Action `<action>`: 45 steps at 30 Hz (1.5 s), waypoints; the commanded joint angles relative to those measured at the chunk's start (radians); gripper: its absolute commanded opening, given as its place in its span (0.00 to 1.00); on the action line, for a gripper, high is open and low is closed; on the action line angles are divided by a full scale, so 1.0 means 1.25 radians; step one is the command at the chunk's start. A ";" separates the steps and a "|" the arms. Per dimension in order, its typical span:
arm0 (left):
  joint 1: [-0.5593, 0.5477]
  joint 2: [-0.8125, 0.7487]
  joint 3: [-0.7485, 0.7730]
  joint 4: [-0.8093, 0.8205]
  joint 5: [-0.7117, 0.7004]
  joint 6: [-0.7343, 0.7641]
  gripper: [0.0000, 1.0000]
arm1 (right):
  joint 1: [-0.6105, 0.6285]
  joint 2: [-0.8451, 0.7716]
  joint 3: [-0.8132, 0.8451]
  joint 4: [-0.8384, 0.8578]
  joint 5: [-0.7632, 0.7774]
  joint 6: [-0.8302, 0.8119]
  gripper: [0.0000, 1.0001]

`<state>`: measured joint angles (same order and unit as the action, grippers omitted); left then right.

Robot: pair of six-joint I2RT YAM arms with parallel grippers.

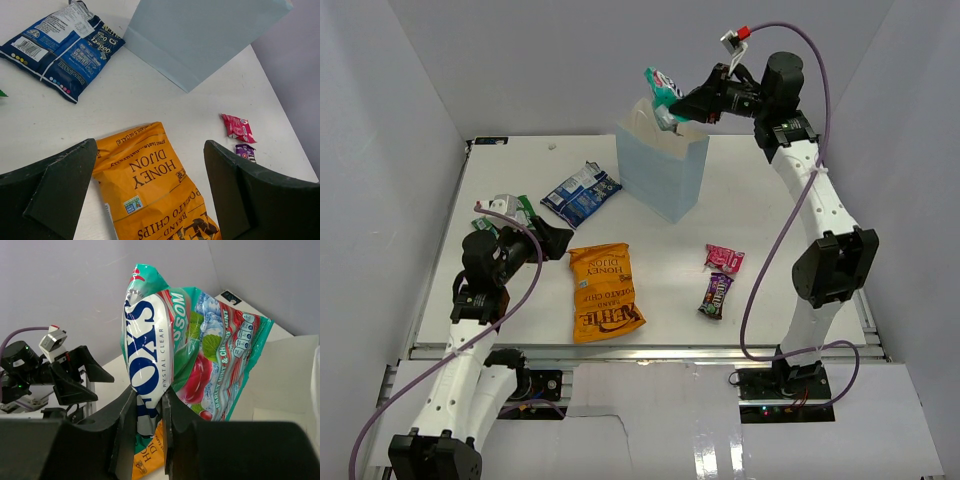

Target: Place the snacks into the paper bag

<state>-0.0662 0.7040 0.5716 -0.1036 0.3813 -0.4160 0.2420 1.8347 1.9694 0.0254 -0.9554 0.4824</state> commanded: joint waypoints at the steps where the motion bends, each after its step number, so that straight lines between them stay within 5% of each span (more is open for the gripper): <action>1: 0.009 0.003 0.032 0.002 -0.003 0.011 0.98 | -0.007 0.010 0.062 0.117 -0.030 0.063 0.08; 14: 0.021 0.005 0.035 0.007 0.014 0.009 0.98 | -0.011 0.082 0.008 0.024 0.027 -0.056 0.12; 23: 0.028 0.014 0.032 0.013 0.030 0.001 0.98 | -0.010 0.049 -0.032 -0.122 0.164 -0.213 0.63; 31: 0.028 0.027 0.031 0.008 0.004 -0.005 0.98 | -0.010 -0.009 -0.050 -0.129 0.113 -0.251 0.72; 35: 0.030 0.069 0.045 -0.027 -0.122 -0.029 0.98 | -0.012 -0.095 -0.065 -0.212 0.146 -0.326 0.72; 39: 0.030 0.170 0.083 -0.078 -0.213 -0.071 0.92 | -0.023 -0.237 -0.210 -0.255 0.235 -0.411 0.76; 45: 0.031 0.395 0.206 -0.178 -0.236 -0.135 0.96 | -0.066 -0.493 -0.564 -0.256 0.213 -0.510 0.85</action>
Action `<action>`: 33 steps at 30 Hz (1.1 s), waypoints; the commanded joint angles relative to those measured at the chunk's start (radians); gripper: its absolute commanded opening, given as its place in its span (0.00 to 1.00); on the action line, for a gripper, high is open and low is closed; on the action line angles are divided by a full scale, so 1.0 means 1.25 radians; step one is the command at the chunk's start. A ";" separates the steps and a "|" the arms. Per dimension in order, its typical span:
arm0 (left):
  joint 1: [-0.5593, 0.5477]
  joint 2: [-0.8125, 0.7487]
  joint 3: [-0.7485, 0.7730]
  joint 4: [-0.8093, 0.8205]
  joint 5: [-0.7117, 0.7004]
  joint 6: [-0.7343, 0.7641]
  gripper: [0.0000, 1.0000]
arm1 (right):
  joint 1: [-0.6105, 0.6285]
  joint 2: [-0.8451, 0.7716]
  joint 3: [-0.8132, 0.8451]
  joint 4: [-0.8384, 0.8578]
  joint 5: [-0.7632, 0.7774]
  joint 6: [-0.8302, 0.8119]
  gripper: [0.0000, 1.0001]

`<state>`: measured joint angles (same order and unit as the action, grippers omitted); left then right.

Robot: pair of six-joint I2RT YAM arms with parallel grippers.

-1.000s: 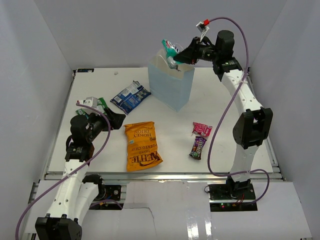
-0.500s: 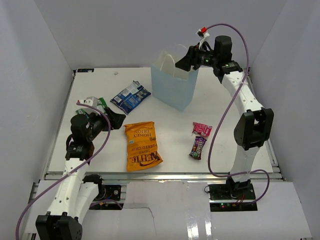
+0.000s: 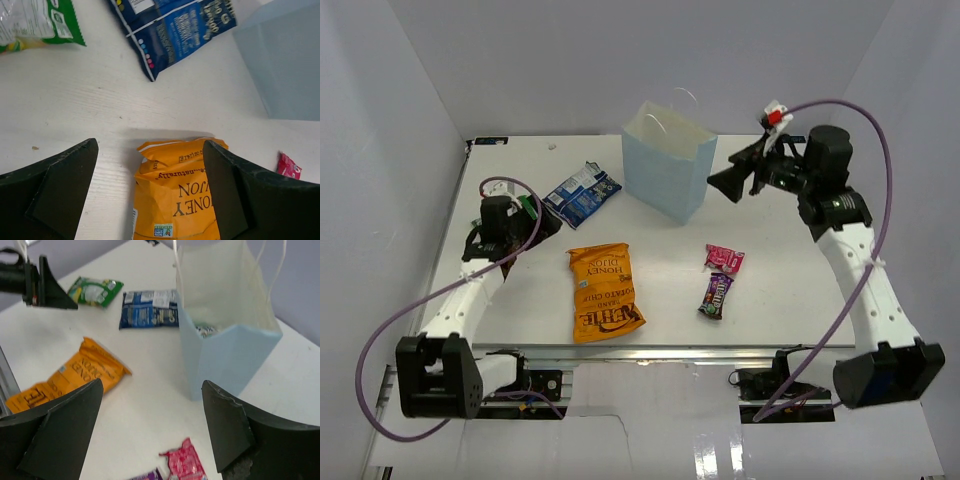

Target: Place the snacks into the paper bag

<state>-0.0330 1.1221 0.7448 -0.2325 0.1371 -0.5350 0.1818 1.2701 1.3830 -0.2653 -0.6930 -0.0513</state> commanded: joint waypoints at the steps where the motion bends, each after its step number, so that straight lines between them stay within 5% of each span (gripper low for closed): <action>1: 0.004 0.081 0.080 -0.079 -0.040 -0.044 0.96 | -0.020 -0.090 -0.133 -0.027 -0.005 -0.111 0.86; 9: -0.004 0.174 0.106 -0.150 0.056 -0.060 0.97 | -0.026 -0.207 -0.385 -0.036 -0.074 -0.164 0.87; 16: -0.103 0.074 0.037 -0.185 0.057 -0.076 0.98 | -0.028 -0.215 -0.408 -0.037 -0.111 -0.169 0.87; 33: -0.215 0.171 0.006 -0.172 -0.028 -0.040 0.91 | -0.028 -0.198 -0.443 -0.028 -0.164 -0.184 0.90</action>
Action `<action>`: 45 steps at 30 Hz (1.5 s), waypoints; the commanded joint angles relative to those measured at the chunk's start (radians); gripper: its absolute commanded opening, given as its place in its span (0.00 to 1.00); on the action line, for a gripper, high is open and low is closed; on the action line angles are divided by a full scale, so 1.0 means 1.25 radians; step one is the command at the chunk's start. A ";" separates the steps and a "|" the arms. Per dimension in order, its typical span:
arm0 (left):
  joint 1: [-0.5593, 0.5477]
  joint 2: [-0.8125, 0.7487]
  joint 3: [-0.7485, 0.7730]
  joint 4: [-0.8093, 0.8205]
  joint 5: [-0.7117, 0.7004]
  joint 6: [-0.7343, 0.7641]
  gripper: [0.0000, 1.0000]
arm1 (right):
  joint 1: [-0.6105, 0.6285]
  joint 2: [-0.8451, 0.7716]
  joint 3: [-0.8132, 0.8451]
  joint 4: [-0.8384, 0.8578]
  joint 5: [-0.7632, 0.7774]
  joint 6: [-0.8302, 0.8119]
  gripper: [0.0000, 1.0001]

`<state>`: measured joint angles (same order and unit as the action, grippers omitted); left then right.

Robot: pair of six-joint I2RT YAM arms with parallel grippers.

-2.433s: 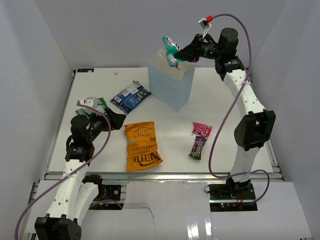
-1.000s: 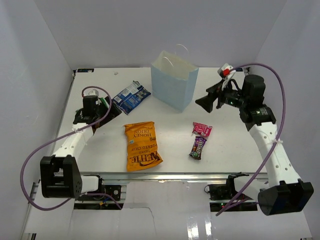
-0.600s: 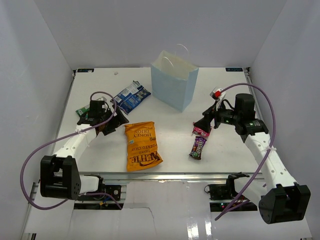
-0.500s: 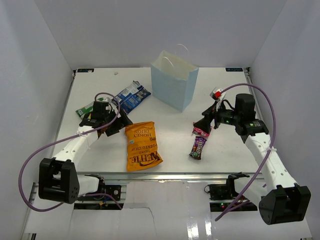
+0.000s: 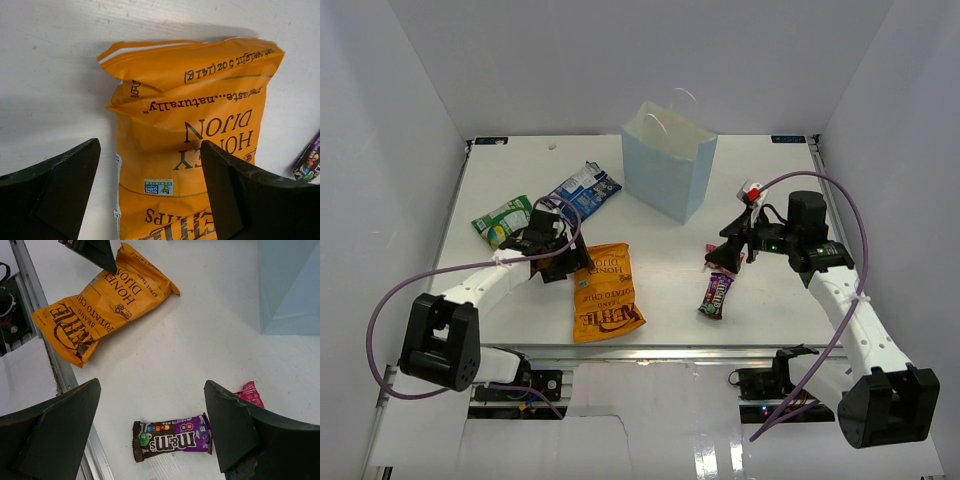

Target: Place the snacks into the paper bag

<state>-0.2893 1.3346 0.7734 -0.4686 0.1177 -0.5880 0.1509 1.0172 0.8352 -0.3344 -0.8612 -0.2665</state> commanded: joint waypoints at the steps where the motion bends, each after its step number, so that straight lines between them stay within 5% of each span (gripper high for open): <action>1: -0.013 0.013 -0.020 0.023 0.005 0.005 0.91 | -0.003 0.005 -0.006 0.026 -0.030 -0.011 0.90; 11: -0.016 0.066 -0.046 0.100 0.110 0.008 0.90 | -0.003 0.010 -0.013 0.028 -0.050 -0.014 0.90; 24: -0.016 -0.005 -0.066 0.155 0.210 -0.027 0.32 | -0.003 0.039 -0.034 0.013 -0.158 -0.041 0.89; 31: -0.021 -0.152 -0.065 0.302 0.352 -0.051 0.20 | 0.024 0.110 -0.019 0.070 -0.095 0.102 0.89; 39: -0.035 -0.199 -0.058 0.511 0.449 -0.126 0.13 | 0.079 0.115 -0.078 0.333 -0.018 0.447 0.97; 40: -0.037 -0.196 -0.054 0.544 0.454 -0.138 0.13 | 0.098 0.104 -0.117 0.385 -0.026 0.462 0.90; 45: -0.069 -0.187 -0.035 0.615 0.484 -0.174 0.12 | 0.158 0.076 -0.160 0.620 0.030 0.531 0.90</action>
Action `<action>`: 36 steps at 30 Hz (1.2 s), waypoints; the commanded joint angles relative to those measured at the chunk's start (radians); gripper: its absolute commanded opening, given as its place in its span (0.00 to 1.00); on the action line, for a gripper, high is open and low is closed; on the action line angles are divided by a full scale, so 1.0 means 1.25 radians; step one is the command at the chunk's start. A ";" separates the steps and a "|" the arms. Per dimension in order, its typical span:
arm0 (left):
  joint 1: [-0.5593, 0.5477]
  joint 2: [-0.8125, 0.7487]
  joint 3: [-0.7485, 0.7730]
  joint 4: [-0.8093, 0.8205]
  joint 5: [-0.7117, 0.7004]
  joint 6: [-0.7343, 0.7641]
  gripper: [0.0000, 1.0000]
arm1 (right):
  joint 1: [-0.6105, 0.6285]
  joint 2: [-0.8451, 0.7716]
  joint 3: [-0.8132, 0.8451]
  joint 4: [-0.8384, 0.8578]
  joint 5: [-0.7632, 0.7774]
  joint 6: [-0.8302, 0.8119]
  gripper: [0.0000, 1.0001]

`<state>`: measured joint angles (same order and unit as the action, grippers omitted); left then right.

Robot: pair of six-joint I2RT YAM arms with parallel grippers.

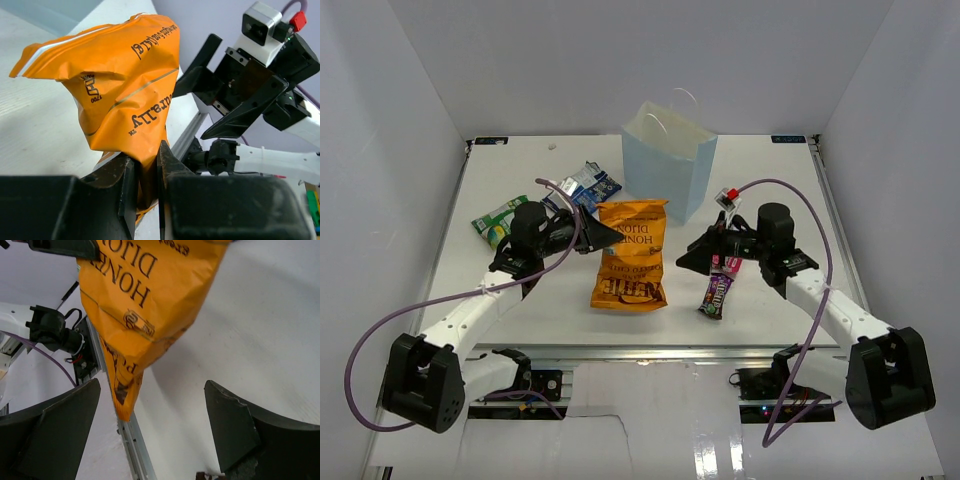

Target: Place the snacks into the paper bag

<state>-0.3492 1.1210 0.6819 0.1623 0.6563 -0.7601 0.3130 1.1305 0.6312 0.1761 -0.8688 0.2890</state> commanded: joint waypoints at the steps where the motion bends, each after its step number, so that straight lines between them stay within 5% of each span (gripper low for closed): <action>1: -0.027 -0.017 0.042 0.118 0.057 -0.037 0.12 | 0.048 -0.004 0.012 0.210 0.052 0.092 0.90; 12: -0.059 -0.057 0.059 0.136 0.077 -0.069 0.11 | 0.113 0.131 0.051 0.390 0.072 0.188 0.90; 20: -0.065 -0.040 0.058 0.146 0.097 -0.074 0.12 | 0.115 0.206 0.030 0.804 -0.100 0.382 0.92; 26: -0.072 -0.033 0.063 0.152 0.122 -0.073 0.12 | 0.117 0.238 0.071 0.790 -0.115 0.400 0.98; 34: -0.074 -0.017 0.055 0.152 0.135 -0.046 0.23 | 0.115 0.177 0.091 0.686 -0.116 0.314 0.39; 36: -0.075 -0.014 0.056 0.141 0.132 -0.034 0.28 | 0.117 0.156 0.091 0.659 -0.115 0.276 0.31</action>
<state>-0.4362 1.0988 0.7200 0.3214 0.8055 -0.8330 0.4503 1.3972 0.6979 1.0012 -0.9920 0.7063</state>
